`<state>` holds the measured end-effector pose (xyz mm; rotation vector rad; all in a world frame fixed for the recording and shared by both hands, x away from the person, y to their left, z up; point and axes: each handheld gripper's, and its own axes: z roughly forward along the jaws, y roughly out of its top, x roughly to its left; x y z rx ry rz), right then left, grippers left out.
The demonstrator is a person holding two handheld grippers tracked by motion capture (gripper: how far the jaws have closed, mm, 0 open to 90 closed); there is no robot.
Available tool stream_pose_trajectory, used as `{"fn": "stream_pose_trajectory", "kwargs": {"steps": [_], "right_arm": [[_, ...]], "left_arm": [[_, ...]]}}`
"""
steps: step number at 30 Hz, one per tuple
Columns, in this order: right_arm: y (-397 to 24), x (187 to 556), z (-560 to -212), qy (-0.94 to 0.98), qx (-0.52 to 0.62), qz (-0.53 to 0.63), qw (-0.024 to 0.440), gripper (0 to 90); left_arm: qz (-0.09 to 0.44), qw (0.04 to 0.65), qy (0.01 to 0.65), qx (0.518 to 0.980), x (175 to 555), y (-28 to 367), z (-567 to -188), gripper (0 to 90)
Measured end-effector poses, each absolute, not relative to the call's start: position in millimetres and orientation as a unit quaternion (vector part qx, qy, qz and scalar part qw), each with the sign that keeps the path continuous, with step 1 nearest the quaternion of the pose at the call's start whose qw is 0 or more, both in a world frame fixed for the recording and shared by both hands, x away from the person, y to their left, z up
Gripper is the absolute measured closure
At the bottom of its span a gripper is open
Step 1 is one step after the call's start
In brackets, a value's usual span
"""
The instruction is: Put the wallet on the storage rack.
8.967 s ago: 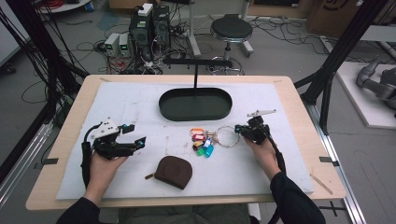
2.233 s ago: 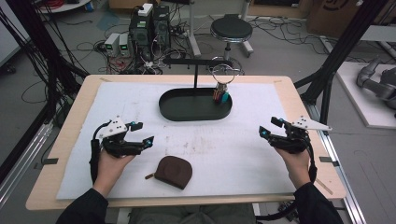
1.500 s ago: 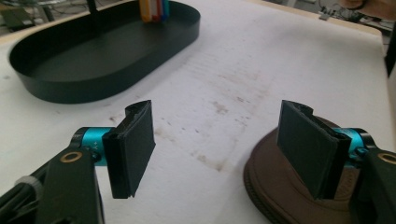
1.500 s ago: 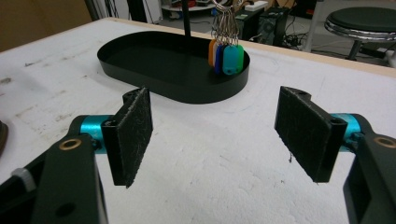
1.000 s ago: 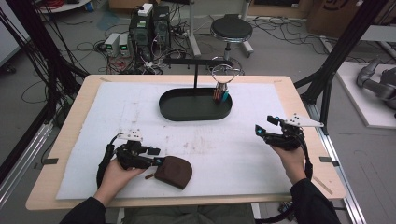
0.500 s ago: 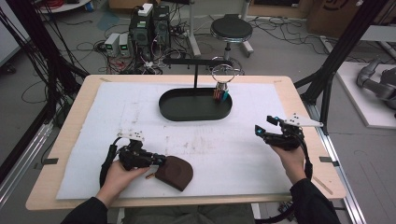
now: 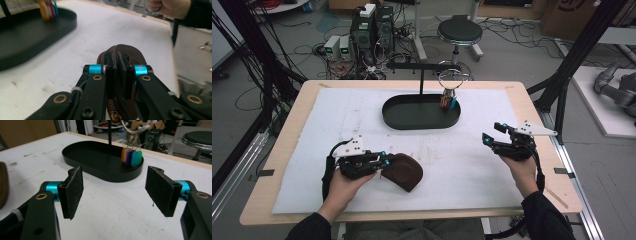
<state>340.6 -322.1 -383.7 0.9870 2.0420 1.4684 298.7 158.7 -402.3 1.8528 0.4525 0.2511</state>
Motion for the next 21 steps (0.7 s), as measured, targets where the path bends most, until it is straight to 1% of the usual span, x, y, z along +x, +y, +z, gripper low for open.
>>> {"fn": "stream_pose_trajectory", "kwargs": {"steps": [2,5,13,21], "right_arm": [[-315.6,339.7,-383.1,0.742,0.346,0.533,0.213,31.4],[-302.9,337.5,-382.5,0.745,0.334,0.543,0.195,30.7],[-268.3,332.7,-383.3,0.772,0.281,0.547,0.161,29.9],[-248.4,330.4,-386.1,0.794,0.237,0.55,0.109,28.9]], "left_arm": [[0.134,0.576,0.176,0.787,295.1,156.6,-400.9,85.5],[0.152,0.583,0.163,0.781,292.6,154.4,-400.1,85.6],[0.159,0.614,0.151,0.759,292.4,156.0,-395.3,85.9],[0.164,0.639,0.127,0.741,292.6,145.3,-384.2,85.9]]}}
